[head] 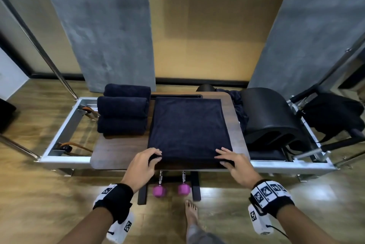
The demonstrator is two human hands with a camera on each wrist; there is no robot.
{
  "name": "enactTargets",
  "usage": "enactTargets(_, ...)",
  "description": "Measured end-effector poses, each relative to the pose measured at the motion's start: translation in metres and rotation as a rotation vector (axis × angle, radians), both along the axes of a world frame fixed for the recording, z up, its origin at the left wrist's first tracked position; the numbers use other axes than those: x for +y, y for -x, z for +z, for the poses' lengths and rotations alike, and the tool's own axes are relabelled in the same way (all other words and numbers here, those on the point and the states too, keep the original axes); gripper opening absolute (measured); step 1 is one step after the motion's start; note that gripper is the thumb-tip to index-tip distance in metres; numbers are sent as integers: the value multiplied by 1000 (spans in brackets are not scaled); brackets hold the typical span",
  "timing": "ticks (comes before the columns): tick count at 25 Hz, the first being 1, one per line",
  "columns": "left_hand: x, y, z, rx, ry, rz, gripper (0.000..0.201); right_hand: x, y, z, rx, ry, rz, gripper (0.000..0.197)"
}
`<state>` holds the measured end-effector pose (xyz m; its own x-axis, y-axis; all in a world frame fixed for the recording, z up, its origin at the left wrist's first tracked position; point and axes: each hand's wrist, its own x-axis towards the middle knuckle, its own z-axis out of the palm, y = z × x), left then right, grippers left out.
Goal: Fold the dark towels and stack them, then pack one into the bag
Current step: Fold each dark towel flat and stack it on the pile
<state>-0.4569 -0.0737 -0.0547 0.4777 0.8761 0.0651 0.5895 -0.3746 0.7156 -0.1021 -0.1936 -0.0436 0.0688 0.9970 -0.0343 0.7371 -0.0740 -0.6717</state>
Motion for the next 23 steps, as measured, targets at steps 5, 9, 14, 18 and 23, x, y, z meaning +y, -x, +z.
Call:
enactTargets(5,45,-36,37,-162,-81,197,10,54,-30,41,210,-109,-213,12)
enactTargets(9,99,-71,67,-192,-90,313,8,118,-59,59,320,-172,-269,11)
enactTargets(14,167,-116,73,-95,9,454,14,202,-93,50,369,-130,-316,12)
enactTargets(18,211,-141,56,2,101,527,14,254,-110,30,356,-14,-377,17)
enactTargets(23,240,-159,29,82,185,571,13,282,-119,7,282,74,-430,11)
